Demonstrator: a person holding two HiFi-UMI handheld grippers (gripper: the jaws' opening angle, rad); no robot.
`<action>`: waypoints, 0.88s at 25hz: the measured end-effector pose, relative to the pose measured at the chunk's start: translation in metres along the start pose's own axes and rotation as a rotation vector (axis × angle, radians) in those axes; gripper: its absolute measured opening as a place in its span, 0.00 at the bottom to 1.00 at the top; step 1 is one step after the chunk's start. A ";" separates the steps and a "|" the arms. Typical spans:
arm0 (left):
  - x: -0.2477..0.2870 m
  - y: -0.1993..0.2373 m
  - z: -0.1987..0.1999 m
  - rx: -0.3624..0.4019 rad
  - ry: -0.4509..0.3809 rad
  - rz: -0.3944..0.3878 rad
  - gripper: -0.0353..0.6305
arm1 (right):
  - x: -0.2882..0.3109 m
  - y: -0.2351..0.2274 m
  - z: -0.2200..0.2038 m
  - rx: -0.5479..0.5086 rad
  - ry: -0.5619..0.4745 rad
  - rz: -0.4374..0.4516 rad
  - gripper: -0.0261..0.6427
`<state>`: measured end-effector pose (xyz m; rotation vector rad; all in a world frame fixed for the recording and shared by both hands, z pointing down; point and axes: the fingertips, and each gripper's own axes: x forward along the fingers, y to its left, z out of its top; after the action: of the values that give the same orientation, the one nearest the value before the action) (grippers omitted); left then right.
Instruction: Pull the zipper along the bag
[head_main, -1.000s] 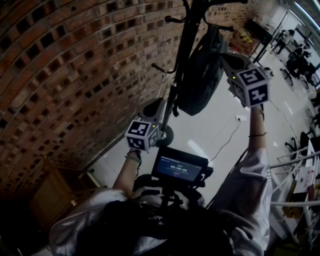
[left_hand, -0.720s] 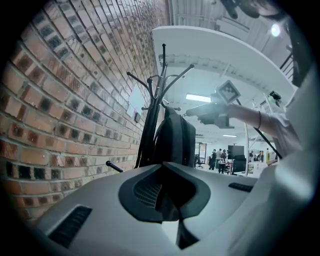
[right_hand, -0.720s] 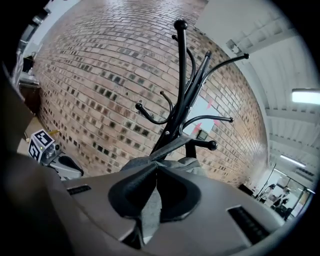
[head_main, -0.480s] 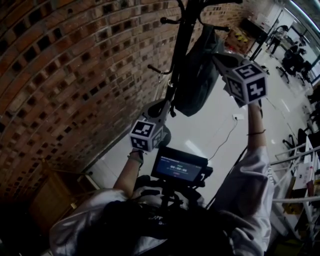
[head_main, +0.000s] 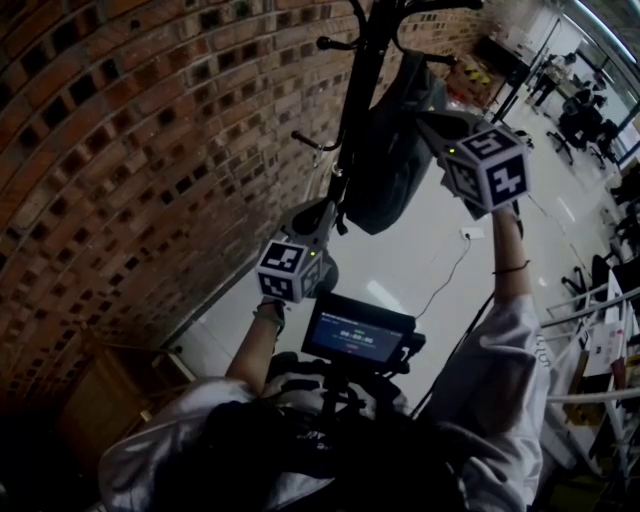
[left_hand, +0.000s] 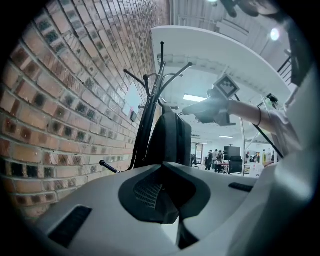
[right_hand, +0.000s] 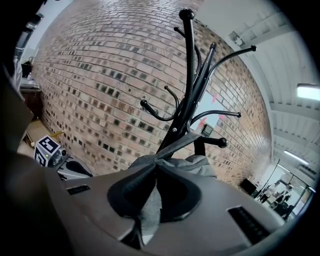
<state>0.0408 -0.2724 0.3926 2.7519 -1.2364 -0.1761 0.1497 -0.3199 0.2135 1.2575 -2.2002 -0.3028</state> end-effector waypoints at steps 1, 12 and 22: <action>0.000 0.000 0.000 0.001 0.000 -0.001 0.06 | -0.001 -0.001 0.000 -0.003 -0.003 -0.002 0.07; -0.003 0.006 0.000 -0.006 0.005 0.022 0.06 | 0.005 -0.011 -0.002 -0.229 -0.011 -0.223 0.06; -0.007 0.009 0.002 -0.017 0.011 0.038 0.06 | 0.018 -0.022 -0.014 -0.205 -0.002 -0.262 0.06</action>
<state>0.0291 -0.2729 0.3922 2.7087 -1.2780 -0.1667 0.1661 -0.3454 0.2214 1.4276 -1.9479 -0.6173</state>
